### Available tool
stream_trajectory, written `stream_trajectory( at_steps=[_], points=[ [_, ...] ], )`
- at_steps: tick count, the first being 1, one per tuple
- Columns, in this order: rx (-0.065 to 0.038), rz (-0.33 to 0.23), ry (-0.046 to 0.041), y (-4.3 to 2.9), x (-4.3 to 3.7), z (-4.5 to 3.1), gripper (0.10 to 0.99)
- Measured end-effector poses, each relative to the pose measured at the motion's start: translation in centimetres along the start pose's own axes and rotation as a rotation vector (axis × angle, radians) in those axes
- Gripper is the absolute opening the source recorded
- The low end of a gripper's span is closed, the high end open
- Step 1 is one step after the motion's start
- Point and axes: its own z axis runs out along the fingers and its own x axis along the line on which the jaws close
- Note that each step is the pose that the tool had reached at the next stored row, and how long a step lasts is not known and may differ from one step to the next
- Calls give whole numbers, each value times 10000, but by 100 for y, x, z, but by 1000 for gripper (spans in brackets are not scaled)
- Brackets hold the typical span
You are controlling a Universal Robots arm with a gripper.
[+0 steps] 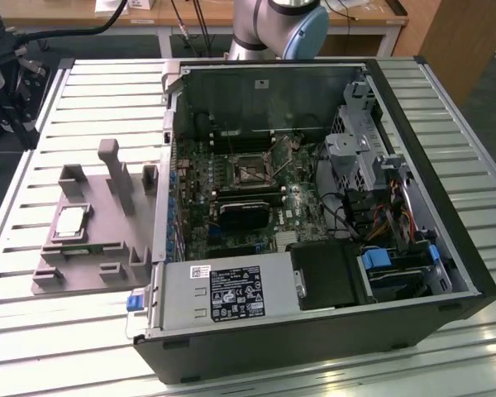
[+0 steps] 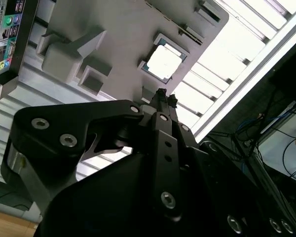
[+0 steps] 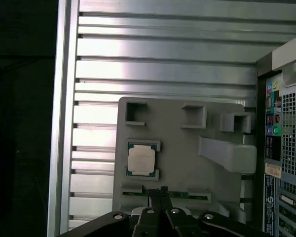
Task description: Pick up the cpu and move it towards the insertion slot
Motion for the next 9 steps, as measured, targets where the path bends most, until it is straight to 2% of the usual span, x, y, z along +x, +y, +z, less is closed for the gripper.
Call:
stream_trajectory(
  at_steps=[9],
  points=[
    [-2,-4,-77,-7,50,158,102]
  ],
)
